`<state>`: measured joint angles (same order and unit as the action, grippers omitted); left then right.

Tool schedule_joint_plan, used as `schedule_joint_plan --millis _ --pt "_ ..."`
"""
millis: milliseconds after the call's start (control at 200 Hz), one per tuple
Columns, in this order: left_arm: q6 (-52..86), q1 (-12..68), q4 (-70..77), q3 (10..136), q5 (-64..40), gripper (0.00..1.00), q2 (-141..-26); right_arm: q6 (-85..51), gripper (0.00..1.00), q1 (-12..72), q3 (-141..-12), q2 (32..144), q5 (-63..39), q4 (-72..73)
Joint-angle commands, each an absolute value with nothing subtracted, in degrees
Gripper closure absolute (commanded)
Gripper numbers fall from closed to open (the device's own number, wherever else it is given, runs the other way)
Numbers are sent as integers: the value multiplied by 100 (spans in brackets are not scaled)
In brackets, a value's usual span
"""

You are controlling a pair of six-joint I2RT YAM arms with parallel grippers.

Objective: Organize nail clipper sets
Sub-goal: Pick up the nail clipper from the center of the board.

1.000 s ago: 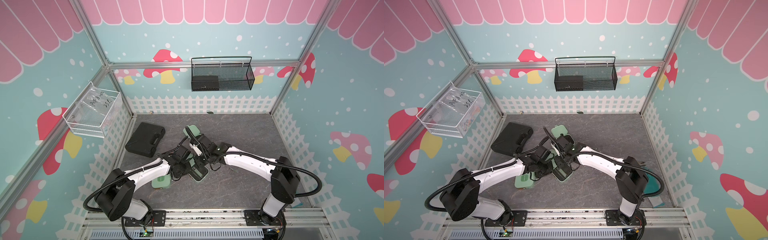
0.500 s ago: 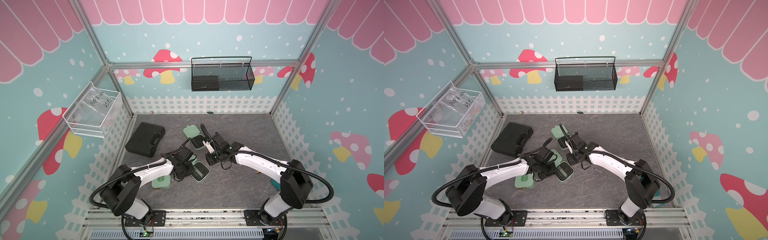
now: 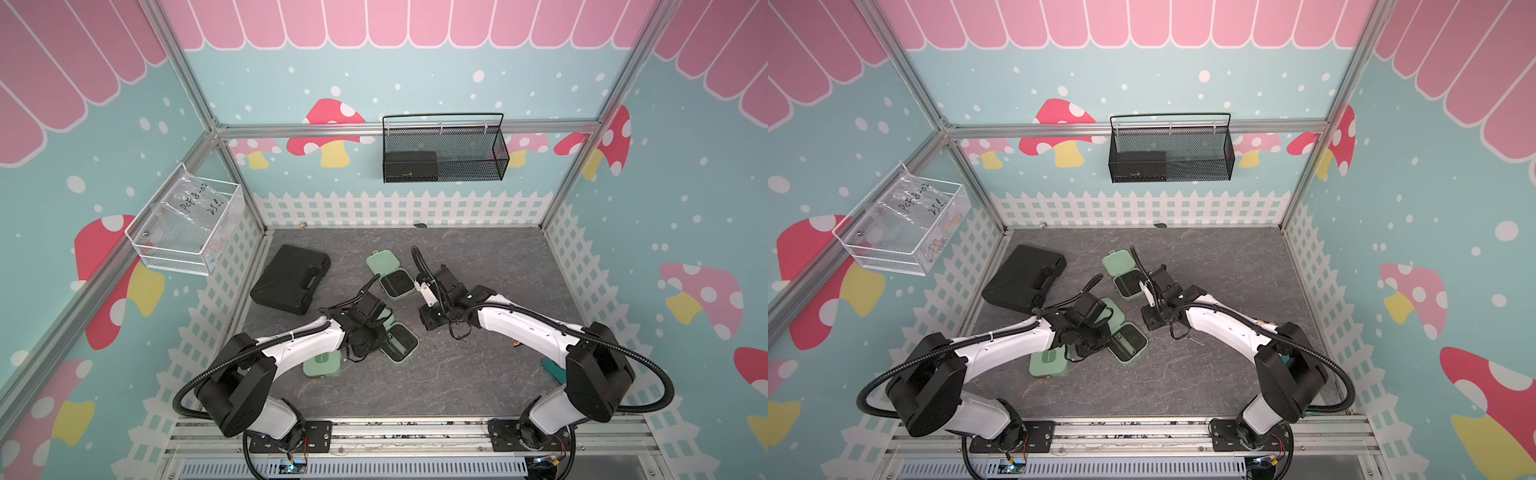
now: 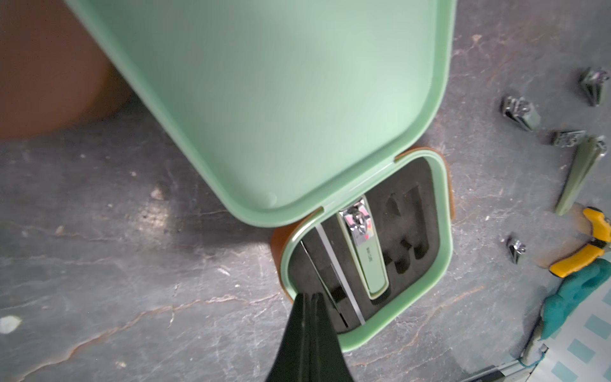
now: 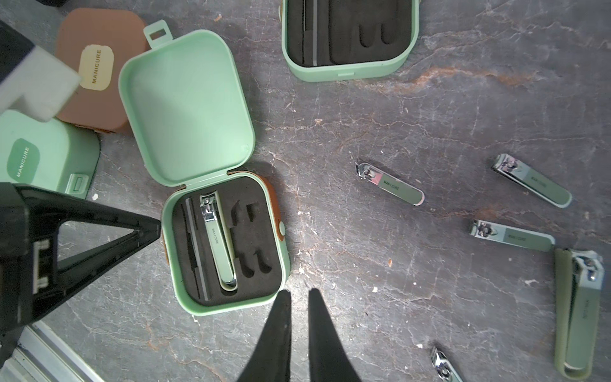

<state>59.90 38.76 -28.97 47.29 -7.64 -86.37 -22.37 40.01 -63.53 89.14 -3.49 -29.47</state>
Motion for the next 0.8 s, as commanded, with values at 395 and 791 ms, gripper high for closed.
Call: schedule_joint_plan --millis 395,791 --pt "6077 3903 -2760 4800 -483 100 -8722 -547 62 3398 -6854 9607 -141 -3094" --pt "6019 3896 -2787 4966 -561 100 -9051 1027 55 3341 -7294 10486 10 -3451"
